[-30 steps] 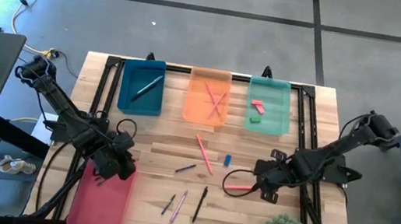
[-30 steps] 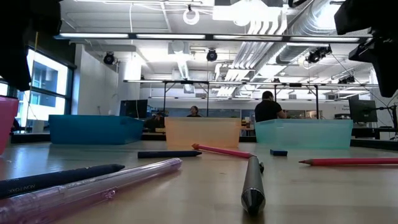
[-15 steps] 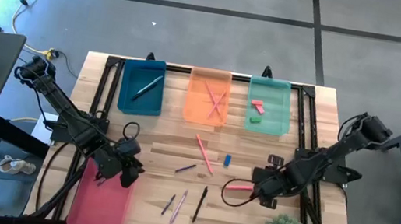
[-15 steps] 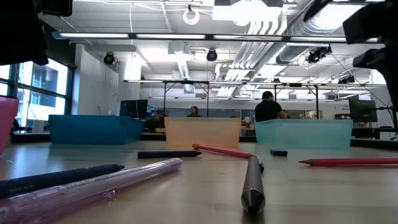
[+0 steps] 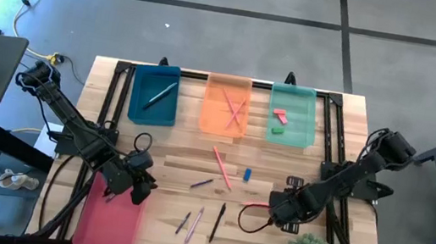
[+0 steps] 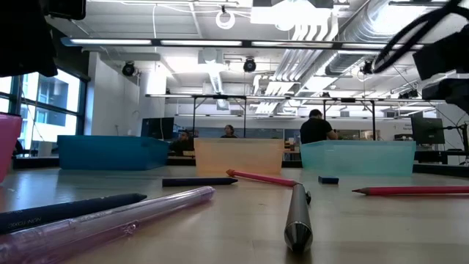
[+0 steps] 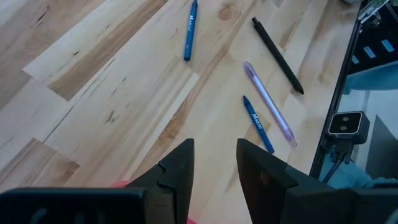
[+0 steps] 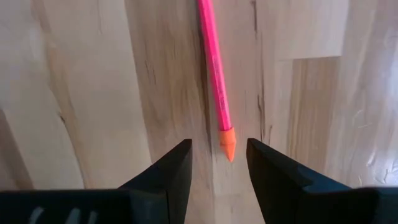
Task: Sort crayons/erasers/pens/pencils in bins
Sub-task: Put the bottom pencil into the orange bin
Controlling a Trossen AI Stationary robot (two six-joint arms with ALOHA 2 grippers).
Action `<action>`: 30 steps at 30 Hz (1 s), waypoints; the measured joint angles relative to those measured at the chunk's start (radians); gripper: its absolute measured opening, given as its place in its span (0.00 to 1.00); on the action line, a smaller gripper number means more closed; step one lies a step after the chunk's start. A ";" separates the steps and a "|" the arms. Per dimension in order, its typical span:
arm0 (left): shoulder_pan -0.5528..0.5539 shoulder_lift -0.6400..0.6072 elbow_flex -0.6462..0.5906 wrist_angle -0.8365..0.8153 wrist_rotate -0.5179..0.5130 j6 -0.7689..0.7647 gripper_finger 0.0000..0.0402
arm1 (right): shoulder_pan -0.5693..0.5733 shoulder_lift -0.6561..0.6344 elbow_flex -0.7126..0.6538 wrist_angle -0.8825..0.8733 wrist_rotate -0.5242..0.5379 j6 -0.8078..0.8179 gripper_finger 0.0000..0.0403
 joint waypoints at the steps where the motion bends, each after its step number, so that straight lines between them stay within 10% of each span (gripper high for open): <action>1: 0.000 0.000 0.000 0.000 0.000 0.000 0.27 | 0.000 0.009 0.000 -0.001 -0.002 -0.008 0.36; 20: 0.000 0.000 0.000 0.004 0.000 0.000 0.27 | -0.030 0.139 0.000 0.013 0.000 -0.115 0.35; 30: 0.000 0.000 0.000 0.006 0.000 0.009 0.27 | -0.070 0.140 0.000 0.042 -0.078 -0.180 0.11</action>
